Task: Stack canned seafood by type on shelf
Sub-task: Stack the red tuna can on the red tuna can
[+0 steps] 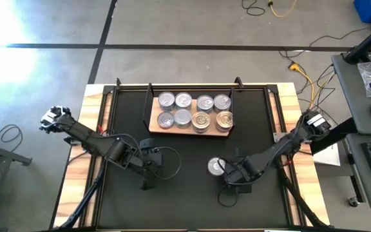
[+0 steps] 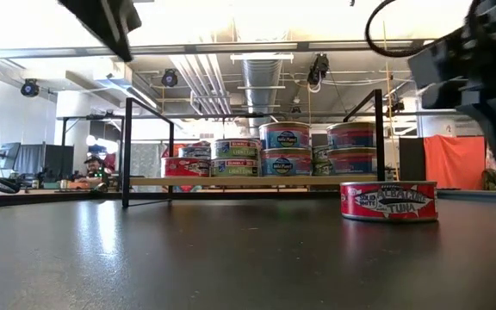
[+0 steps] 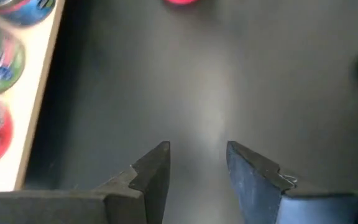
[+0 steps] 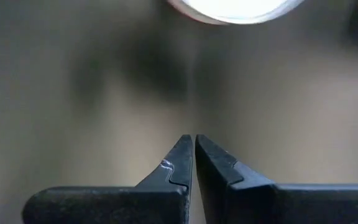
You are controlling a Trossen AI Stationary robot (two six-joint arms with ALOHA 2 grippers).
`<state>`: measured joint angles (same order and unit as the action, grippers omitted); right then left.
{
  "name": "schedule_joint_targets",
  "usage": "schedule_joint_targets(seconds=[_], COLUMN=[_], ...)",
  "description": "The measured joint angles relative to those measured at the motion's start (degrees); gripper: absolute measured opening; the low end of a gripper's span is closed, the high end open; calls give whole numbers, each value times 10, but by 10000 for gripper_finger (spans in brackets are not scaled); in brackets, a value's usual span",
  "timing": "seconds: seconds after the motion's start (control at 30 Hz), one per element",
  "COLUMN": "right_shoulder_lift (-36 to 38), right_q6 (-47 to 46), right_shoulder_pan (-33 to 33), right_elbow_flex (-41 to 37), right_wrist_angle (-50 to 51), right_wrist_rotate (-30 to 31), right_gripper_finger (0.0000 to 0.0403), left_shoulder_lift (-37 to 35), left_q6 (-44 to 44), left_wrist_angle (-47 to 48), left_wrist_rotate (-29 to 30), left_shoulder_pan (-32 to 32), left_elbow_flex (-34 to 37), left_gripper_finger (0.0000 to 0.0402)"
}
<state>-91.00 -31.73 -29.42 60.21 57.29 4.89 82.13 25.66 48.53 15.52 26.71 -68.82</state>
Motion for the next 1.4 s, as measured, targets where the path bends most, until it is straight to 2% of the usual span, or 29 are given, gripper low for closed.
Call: schedule_joint_targets(seconds=[0.07,0.17,0.3,0.37,0.5,0.63,0.7,0.87,1.0,1.2,1.4], right_shoulder_lift=[3,4,1,1,-1,-24,-36,-41,-40,-39,-39], right_q6=[1,1,18,32,63,65,62,73,73,73,85], right_shoulder_pan=[-10,-15,0,12,33,51,55,50,38,25,26], right_elbow_flex=[-10,-29,-27,-18,-6,-4,18,78,89,65,66], right_wrist_angle=[-25,-70,-80,-80,-102,-191,-209,-154,-67,-29,-30], right_wrist_rotate=[0,0,0,1,2,-7,-18,-13,10,13,13], right_gripper_finger=[13,13,13,13,13,13,13,13,13,13,13], left_shoulder_lift=[-8,-21,-40,-42,-31,-6,1,6,5,5,5], left_q6=[16,94,185,211,191,105,98,142,197,229,234], left_wrist_angle=[25,45,9,-23,-104,-157,-162,-168,-170,-172,-158], left_wrist_rotate=[16,35,36,56,109,110,105,91,90,76,68], left_shoulder_pan=[0,11,52,75,91,84,84,86,86,86,86], left_elbow_flex=[18,67,124,138,149,152,152,152,152,148,150], left_gripper_finger=[142,142,141,141,141,141,141,142,145,181,256])
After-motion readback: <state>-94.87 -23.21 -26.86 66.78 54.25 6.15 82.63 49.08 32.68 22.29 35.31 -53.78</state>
